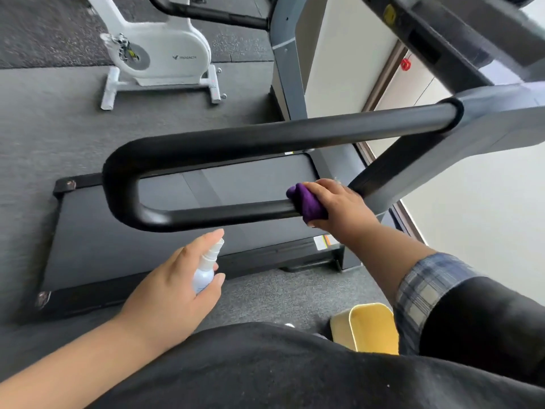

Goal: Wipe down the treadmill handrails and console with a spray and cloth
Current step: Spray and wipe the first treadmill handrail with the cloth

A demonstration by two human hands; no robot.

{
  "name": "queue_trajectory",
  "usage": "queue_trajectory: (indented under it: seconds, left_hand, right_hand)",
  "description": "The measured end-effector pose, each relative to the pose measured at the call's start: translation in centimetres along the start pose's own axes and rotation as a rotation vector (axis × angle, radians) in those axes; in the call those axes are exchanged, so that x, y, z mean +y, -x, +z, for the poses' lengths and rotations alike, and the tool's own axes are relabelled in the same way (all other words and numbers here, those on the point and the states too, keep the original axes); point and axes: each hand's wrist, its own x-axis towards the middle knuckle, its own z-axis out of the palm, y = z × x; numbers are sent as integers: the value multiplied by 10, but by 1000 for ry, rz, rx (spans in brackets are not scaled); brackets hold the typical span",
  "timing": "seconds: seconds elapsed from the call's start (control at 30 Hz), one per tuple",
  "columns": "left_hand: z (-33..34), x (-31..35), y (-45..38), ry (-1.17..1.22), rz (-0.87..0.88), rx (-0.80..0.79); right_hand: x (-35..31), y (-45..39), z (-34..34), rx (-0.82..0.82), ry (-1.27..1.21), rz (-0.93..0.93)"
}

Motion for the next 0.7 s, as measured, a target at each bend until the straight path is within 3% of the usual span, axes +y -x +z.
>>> queue_trajectory:
  seconds: [0.23, 0.47, 0.7]
  left_hand:
    - [24, 46, -27, 20, -80, 83]
    - [49, 84, -31, -6, -203, 184]
    - [60, 109, -31, -23, -255, 303]
  right_hand:
    - [-8, -4, -1, -17, -66, -131]
    - [-68, -31, 2, -100, -211, -448]
    - [-33, -15, -27, -119, -602, -428]
